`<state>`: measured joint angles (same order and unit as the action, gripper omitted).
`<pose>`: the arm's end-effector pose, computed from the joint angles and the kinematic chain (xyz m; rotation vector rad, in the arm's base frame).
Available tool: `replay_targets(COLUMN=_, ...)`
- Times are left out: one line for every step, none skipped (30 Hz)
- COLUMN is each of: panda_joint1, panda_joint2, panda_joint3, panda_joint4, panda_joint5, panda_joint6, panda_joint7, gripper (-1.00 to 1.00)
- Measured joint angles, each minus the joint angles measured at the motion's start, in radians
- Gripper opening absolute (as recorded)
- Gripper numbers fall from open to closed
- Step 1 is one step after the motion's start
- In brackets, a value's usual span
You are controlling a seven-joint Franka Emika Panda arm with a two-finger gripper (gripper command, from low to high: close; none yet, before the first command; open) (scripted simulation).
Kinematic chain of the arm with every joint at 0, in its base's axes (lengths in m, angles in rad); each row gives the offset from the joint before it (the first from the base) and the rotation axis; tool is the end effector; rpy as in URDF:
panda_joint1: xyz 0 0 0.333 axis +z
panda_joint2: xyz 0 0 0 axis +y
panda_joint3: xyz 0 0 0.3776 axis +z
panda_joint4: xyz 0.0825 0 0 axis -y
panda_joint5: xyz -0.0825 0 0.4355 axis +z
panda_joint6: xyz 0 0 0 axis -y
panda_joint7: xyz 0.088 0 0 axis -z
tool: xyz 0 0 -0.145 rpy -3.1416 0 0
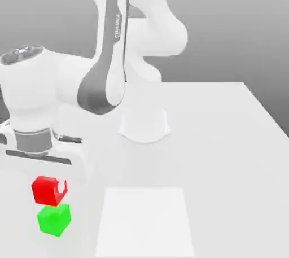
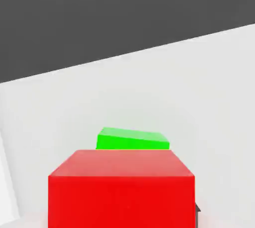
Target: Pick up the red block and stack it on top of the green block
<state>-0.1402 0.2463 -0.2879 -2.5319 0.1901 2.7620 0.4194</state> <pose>0.4412 -0.2159 0.1603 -2.7441 1.5280 0.0005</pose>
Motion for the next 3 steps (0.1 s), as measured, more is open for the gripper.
replay_targets(panda_joint1=0.000, panda_joint2=0.000, panda_joint3=0.000, panda_joint4=0.000, panda_joint5=0.000, panda_joint6=0.000, panda_joint7=0.000, gripper=1.00)
replay_targets(panda_joint1=0.000, panda_joint2=0.000, panda_joint3=0.000, panda_joint4=0.000, panda_joint5=0.000, panda_joint6=0.000, panda_joint7=0.000, gripper=1.00)
replay_targets(panda_joint1=0.000, panda_joint2=0.000, panda_joint3=0.000, panda_joint4=0.000, panda_joint5=0.000, panda_joint6=0.000, panda_joint7=0.000, gripper=1.00)
